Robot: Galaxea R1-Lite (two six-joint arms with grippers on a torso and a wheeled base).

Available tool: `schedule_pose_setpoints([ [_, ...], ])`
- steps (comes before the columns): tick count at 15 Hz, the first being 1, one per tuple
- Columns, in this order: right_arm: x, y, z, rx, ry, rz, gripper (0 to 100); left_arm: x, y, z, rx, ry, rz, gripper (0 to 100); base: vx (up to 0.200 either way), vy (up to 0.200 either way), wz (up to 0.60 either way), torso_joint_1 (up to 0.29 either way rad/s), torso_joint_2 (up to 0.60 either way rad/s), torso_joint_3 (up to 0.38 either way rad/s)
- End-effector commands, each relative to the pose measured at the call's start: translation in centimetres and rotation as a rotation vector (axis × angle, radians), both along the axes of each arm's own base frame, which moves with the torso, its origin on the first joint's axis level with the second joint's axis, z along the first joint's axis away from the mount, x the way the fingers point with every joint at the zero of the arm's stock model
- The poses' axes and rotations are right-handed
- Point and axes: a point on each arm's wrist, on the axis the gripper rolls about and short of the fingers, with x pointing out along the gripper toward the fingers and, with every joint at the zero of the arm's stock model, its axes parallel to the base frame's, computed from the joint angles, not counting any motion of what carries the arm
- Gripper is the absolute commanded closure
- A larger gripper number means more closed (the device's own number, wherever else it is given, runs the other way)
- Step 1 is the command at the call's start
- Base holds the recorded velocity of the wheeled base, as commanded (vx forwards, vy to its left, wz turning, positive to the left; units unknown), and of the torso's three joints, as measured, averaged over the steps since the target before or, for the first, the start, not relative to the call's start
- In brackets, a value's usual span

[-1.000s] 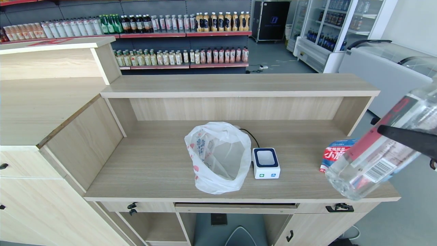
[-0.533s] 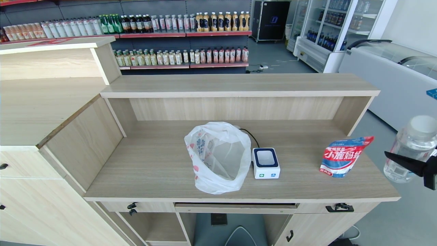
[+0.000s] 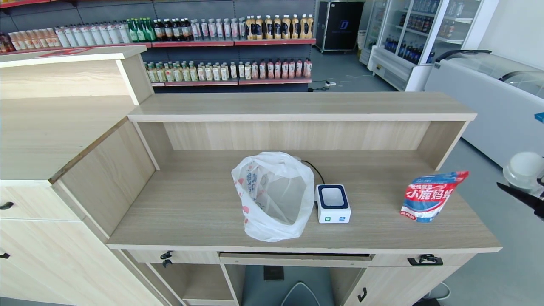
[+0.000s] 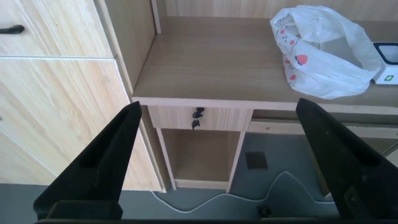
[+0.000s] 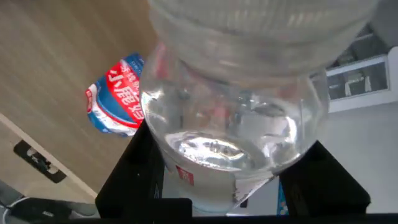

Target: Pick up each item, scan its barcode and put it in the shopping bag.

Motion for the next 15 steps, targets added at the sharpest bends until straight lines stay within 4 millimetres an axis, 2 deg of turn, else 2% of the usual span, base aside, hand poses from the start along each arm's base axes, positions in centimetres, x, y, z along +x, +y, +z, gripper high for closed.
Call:
schedule_pose_setpoints([
  [1, 1.0, -0.7, -0.1, -0.056, -0.030, 0.033, 100, 0.0, 0.0, 0.0, 0.000, 0.000, 0.001, 0, 0.000, 0.000, 0.60, -0.002, 0.00, 0.002],
  [4, 2.6, -0.2, -0.7, -0.135, -0.057, 0.117, 100, 0.0, 0.0, 0.0, 0.000, 0.000, 0.001, 0, 0.000, 0.000, 0.60, 0.004, 0.00, 0.002],
  [6, 4.0, -0.1, -1.9, -0.139, -0.065, 0.215, 100, 0.0, 0.0, 0.0, 0.000, 0.000, 0.001, 0, 0.000, 0.000, 0.60, -0.002, 0.00, 0.005],
  [12, 7.6, -0.8, -6.5, -0.139, -0.030, 0.436, 100, 0.0, 0.0, 0.0, 0.000, 0.000, 0.001, 0, 0.000, 0.000, 0.00, 0.000, 0.00, 0.000],
  [15, 8.8, 0.2, -7.6, -0.121, -0.030, 0.538, 100, 0.0, 0.0, 0.0, 0.000, -0.001, 0.001, 0, 0.000, 0.000, 0.00, 0.000, 0.00, 0.000],
])
